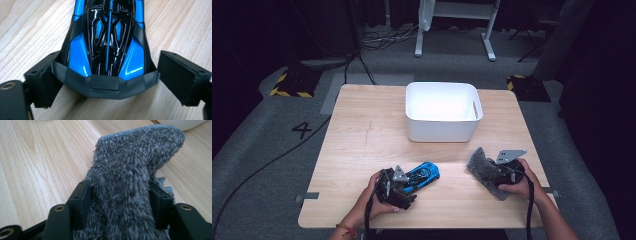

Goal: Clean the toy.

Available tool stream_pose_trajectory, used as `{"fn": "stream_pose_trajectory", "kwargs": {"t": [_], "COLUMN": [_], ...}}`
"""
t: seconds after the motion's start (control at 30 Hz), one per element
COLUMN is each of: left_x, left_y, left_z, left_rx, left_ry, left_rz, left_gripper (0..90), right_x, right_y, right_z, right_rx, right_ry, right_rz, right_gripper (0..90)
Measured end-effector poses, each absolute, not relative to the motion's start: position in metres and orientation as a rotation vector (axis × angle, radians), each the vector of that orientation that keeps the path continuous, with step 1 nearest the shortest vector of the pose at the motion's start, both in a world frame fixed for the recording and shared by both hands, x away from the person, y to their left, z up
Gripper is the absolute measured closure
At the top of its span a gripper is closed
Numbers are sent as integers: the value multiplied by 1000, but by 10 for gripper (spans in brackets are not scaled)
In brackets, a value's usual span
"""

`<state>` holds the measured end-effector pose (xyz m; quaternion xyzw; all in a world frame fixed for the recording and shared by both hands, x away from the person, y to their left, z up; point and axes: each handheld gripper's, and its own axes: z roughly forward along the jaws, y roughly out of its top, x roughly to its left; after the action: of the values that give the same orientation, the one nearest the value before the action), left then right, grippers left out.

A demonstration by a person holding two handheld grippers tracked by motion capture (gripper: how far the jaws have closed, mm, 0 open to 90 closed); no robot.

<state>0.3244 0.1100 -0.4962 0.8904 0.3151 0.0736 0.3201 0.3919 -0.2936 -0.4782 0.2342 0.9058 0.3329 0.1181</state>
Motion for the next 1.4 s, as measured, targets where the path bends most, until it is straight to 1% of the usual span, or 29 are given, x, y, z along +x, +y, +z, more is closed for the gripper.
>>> {"fn": "stream_pose_trajectory", "kwargs": {"t": [0.07,0.17,0.2,0.23,0.3,0.33,0.5,0.63,0.97,1.03,1.07,1.23,1.33,1.4], "left_x": [323,321,321,321,321,321,321,321,324,324,324,325,325,324], "left_y": [111,109,109,110,113,112,112,111,106,107,108,108,111,111], "left_z": [-499,-503,-503,-503,-503,-503,-503,-503,-503,-503,-503,-502,-502,-501], "left_rx": [2303,2295,2281,2269,2251,2251,2253,2269,2268,2259,2256,2257,2238,2240], "left_ry": [840,832,836,839,855,854,843,820,822,831,829,811,803,790], "left_rz": [212,275,277,292,305,311,300,295,296,306,304,292,258,267], "left_gripper": [84,84,84,102,191,192,208,169,167,184,215,228,237,241], "right_x": [392,392,392,391,391,391,390,390,390,390,390,389,389,389], "right_y": [-293,-293,-292,-291,-290,-290,-290,-289,-289,-289,-289,-290,-290,-290], "right_z": [-479,-479,-479,-479,-479,-479,-480,-480,-481,-482,-482,-480,-480,-480], "right_rx": [676,678,673,667,663,661,653,650,644,645,644,638,627,620], "right_ry": [2651,2646,2645,2645,2643,2643,2642,2643,2647,2647,2647,2623,2618,2621], "right_rz": [975,965,962,959,951,950,955,952,957,958,957,964,971,974], "right_gripper": [420,420,420,422,422,422,420,422,425,425,425,439,441,441]}}
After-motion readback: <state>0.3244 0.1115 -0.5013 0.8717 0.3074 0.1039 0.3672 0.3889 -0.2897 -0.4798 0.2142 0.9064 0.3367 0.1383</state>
